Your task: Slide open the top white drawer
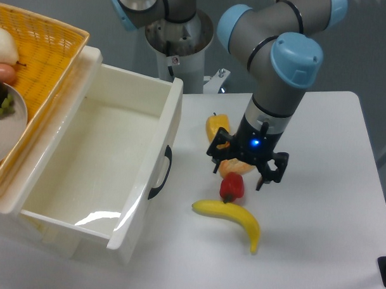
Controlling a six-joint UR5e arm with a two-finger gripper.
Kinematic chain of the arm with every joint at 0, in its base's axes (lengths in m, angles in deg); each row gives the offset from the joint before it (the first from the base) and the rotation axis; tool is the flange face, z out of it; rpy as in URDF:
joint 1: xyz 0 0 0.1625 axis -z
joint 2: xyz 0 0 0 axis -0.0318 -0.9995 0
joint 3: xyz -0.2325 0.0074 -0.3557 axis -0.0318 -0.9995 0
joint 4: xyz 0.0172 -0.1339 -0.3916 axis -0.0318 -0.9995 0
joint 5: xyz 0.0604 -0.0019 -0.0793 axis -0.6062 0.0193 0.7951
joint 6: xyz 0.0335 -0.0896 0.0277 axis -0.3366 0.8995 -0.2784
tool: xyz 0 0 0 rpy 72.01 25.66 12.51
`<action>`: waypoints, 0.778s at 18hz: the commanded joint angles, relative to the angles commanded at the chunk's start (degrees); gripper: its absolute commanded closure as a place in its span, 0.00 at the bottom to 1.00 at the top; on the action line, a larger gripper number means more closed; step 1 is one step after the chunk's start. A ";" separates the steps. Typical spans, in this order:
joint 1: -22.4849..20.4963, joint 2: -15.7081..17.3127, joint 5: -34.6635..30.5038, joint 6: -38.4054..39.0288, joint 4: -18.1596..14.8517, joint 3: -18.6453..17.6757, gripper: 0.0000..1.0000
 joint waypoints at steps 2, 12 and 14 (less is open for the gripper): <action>0.17 0.00 -3.58 -5.38 -0.26 -0.88 0.00; -1.76 -6.67 -10.46 -14.80 -0.61 4.82 0.00; -2.19 -7.73 -10.99 -16.72 -0.79 5.53 0.00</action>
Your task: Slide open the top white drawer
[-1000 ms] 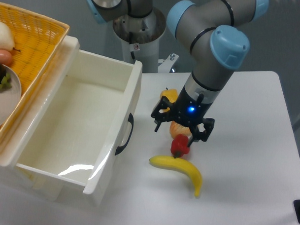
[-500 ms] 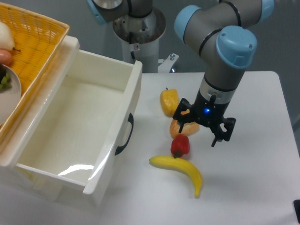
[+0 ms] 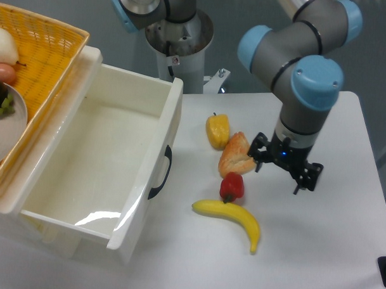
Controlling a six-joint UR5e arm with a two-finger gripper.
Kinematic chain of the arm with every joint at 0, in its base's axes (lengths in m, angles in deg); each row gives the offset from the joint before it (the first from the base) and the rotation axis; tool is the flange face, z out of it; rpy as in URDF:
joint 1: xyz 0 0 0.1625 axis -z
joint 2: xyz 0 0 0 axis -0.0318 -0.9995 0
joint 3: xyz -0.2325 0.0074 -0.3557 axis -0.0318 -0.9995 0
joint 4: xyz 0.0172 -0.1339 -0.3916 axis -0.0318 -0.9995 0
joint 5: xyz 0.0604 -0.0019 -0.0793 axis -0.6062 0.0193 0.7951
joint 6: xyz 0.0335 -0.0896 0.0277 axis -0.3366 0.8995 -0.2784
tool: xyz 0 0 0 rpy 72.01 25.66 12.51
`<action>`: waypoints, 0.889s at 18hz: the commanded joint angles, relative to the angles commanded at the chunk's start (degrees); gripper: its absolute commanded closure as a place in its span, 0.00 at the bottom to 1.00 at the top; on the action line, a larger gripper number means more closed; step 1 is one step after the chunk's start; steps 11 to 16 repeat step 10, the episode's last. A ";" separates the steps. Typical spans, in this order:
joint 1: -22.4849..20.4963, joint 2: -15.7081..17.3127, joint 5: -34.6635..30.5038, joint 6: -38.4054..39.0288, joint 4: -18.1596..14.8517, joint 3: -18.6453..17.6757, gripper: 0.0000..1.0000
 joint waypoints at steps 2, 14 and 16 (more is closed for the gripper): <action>-0.70 -0.35 -0.35 -4.56 -1.31 0.09 0.00; -0.62 -1.76 -3.08 -6.43 -2.37 0.09 0.00; -0.62 -1.76 -3.08 -6.43 -2.37 0.09 0.00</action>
